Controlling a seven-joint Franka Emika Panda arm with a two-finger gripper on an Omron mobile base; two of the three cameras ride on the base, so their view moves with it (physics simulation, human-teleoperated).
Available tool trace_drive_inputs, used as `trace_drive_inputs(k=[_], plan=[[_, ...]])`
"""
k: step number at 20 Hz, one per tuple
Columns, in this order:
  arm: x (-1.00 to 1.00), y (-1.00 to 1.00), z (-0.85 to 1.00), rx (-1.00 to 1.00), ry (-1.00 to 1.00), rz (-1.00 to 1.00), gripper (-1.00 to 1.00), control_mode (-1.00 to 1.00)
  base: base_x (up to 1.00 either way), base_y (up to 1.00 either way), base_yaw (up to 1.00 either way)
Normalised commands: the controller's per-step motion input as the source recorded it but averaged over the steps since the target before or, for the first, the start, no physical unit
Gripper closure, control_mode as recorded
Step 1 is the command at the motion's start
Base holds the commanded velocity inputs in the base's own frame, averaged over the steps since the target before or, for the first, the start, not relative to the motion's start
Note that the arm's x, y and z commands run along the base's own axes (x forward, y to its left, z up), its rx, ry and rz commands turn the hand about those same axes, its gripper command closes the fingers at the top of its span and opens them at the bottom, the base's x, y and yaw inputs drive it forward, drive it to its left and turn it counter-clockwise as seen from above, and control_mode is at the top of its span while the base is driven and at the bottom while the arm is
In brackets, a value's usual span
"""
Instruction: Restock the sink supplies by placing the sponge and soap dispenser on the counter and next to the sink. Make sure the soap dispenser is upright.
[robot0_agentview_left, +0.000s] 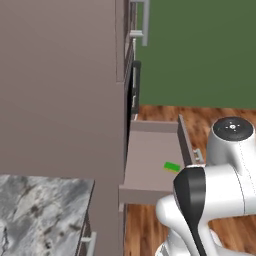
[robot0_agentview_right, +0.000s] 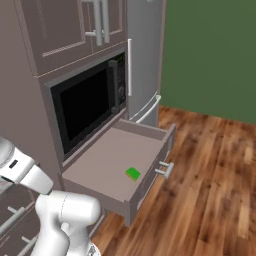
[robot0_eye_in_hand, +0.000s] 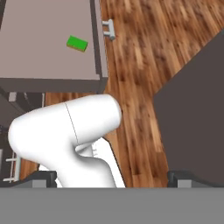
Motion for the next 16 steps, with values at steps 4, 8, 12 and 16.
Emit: trace_drive_inputs(k=[4,8,12,16], plan=[[0.0,0.0,0.0,0.0,0.0,0.0,-1.0,1.0,0.1,0.0,-0.01],[0.0,0.0,0.0,0.0,0.0,0.0,-1.0,1.0,0.09,0.0,-0.02],[0.03,0.0,0.0,0.0,0.02,0.0,-1.0,-1.0,0.02,0.0,0.0],[0.44,-0.39,-0.03,0.03,0.04,0.0,-1.0,-1.0,0.0,0.0,0.0]])
